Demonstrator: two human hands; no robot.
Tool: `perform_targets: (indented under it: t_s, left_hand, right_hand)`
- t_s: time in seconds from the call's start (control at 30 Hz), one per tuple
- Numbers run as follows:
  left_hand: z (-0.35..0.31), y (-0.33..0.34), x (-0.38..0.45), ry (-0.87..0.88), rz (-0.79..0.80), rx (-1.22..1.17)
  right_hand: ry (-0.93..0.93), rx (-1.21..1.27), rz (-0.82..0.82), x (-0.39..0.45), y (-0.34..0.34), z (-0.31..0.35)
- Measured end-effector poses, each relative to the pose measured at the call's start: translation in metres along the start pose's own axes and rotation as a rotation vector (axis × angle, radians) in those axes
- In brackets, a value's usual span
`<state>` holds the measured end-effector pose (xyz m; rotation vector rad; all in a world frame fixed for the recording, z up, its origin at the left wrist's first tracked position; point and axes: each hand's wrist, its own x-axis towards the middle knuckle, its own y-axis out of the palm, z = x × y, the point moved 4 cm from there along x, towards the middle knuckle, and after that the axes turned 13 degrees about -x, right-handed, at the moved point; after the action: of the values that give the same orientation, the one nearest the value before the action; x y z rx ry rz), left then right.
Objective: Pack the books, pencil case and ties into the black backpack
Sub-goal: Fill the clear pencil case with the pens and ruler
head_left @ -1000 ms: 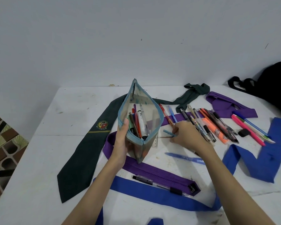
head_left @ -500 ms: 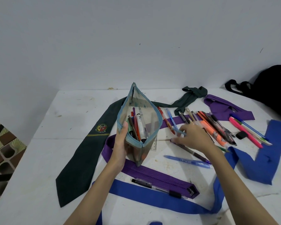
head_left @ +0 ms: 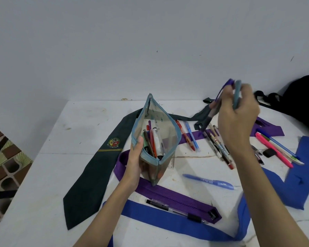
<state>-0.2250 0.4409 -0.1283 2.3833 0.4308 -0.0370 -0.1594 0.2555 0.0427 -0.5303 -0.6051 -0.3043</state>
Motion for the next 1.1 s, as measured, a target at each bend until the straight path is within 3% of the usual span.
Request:
perform_targets:
  t_s: [0.07, 0.17, 0.3, 0.4, 0.5, 0.6, 0.77, 0.87, 0.97, 1.1]
  left_hand:
    - [0.000, -0.001, 0.000, 0.001, -0.001, 0.014]
    - [0.001, -0.002, 0.000, -0.011, 0.009, 0.019]
    - [0.002, -0.002, 0.001, -0.025, 0.019, 0.019]
    - [0.002, -0.003, 0.001, -0.031, -0.001, 0.026]
    - [0.004, -0.004, 0.003, -0.036, -0.002, 0.002]
    - [0.004, -0.003, 0.004, -0.037, -0.026, -0.033]
    - [0.003, -0.002, 0.002, -0.043, -0.021, -0.046]
    - [0.004, -0.002, 0.001, -0.051, -0.017, -0.061]
    - [0.002, -0.001, 0.001, -0.040, -0.017, -0.043]
    - [0.001, 0.000, 0.001, -0.030, -0.011, -0.028]
  right_hand:
    - [-0.015, 0.131, -0.078, 0.005, -0.003, 0.021]
    - [0.086, 0.234, 0.059, 0.006, 0.016, 0.035]
    - [0.170, 0.013, 0.418, -0.014, 0.059, 0.027]
    - [0.120, -0.255, 0.607, -0.025, 0.077, 0.018]
    - [0.068, -0.331, 0.718, -0.031, 0.083, 0.017]
    - [0.114, -0.171, 0.677, -0.025, 0.080, 0.023]
    - [0.412, 0.501, 0.485, -0.016, 0.074, 0.038]
    - [0.403, 0.618, 0.383, -0.016, 0.074, 0.044]
    - [0.295, 0.433, 0.441, -0.023, 0.083, 0.039]
    - [0.084, -0.022, 0.719, -0.040, 0.099, 0.024]
